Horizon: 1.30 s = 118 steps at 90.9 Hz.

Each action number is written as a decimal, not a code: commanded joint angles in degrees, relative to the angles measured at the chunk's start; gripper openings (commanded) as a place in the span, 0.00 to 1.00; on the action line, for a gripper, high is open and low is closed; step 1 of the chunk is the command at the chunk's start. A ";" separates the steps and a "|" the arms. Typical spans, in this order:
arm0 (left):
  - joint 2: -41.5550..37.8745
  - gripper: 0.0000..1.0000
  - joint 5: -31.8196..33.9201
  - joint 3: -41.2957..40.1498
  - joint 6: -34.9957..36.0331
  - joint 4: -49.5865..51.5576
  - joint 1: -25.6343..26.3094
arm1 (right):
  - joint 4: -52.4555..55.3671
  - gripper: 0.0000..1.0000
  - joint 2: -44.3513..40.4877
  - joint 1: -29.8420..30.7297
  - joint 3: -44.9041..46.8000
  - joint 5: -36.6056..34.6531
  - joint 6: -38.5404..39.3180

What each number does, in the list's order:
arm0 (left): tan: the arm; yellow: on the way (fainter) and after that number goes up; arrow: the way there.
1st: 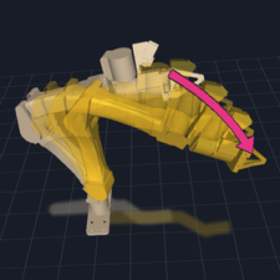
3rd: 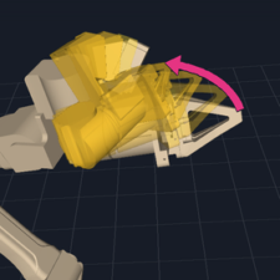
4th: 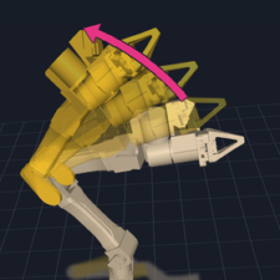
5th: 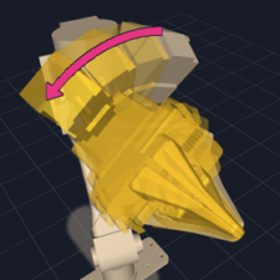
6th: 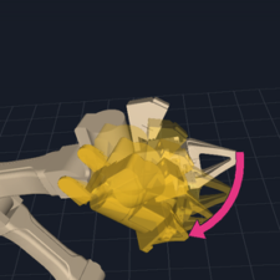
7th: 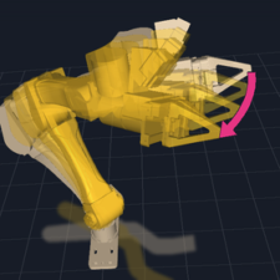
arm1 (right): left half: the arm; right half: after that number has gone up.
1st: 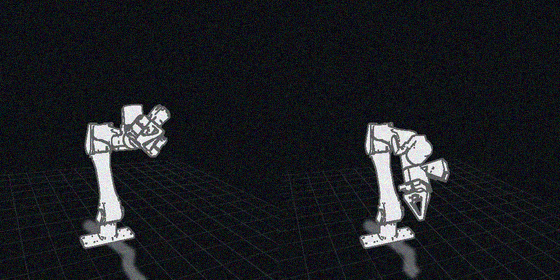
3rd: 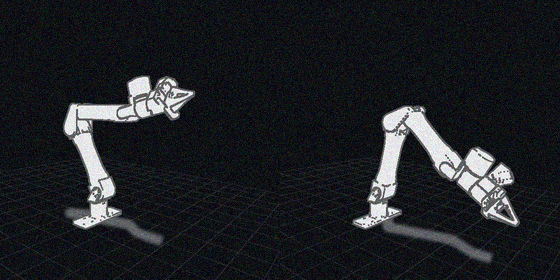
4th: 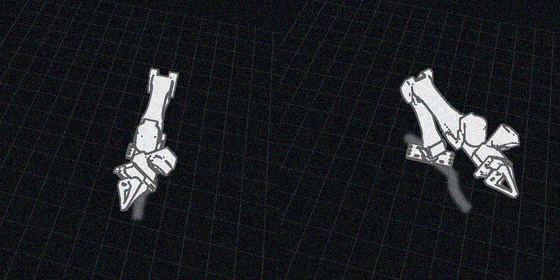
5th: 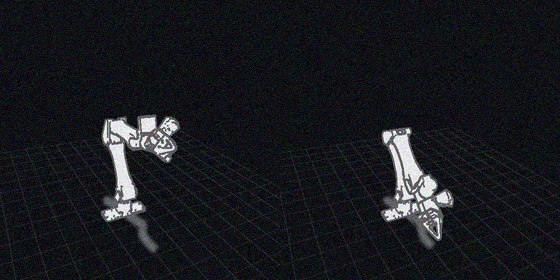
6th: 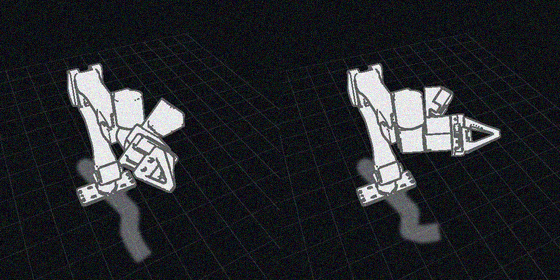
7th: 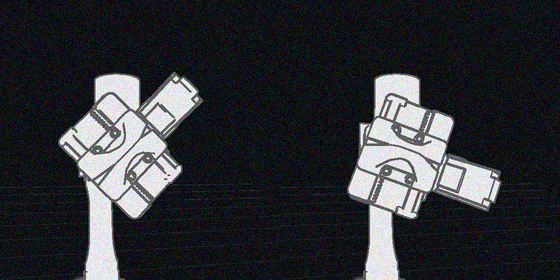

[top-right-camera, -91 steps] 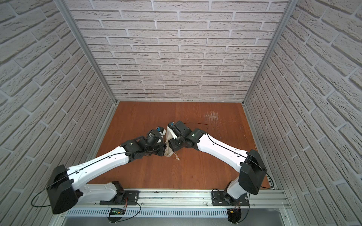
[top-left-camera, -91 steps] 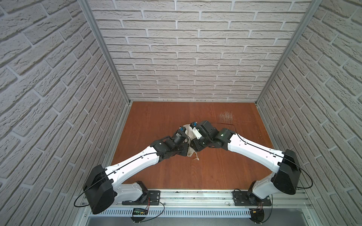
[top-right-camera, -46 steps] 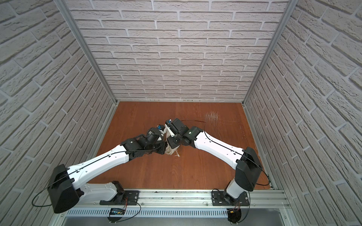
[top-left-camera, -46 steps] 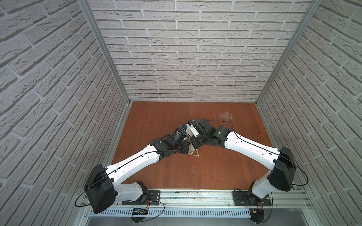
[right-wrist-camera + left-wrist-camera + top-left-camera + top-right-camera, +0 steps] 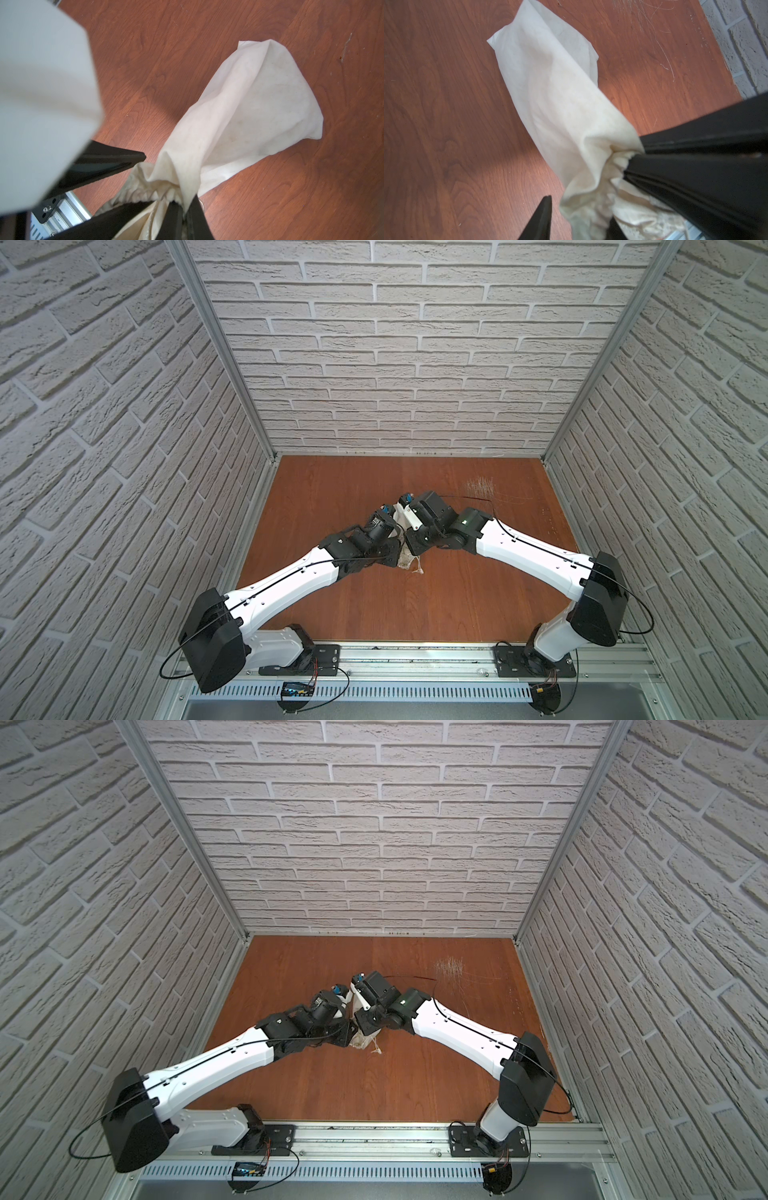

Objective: Close the soil bag
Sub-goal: Adjust the soil bag at the center of the board.

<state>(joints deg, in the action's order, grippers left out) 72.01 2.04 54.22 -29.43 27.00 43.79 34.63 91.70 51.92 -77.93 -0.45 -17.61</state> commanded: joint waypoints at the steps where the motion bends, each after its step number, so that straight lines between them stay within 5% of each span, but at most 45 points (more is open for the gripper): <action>1: -0.45 0.39 1.26 1.44 -0.86 0.31 -0.30 | -1.52 0.03 -1.80 0.37 -1.48 -0.22 -0.96; 65: 0.46 0.54 2.00 0.46 -6.95 -1.16 4.61 | -2.04 0.03 -2.14 0.36 -2.65 -4.42 -3.33; 77: 0.14 0.41 2.30 -0.36 -7.70 -0.90 5.07 | -2.02 0.03 -2.46 0.37 -2.62 -5.58 -3.70; 94: -1.29 0.03 3.71 -0.45 -7.38 0.24 5.02 | -1.83 0.03 -3.33 0.21 -2.51 -7.71 -3.64; 118: 0.32 0.02 5.66 11.15 -0.07 10.04 0.43 | 0.78 0.03 -5.57 -3.10 -6.33 -10.42 -2.88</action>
<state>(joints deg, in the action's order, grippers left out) 72.01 5.93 59.44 -34.06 31.64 46.98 35.29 90.17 51.24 -80.64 -6.55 -20.78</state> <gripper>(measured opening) 0.067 0.086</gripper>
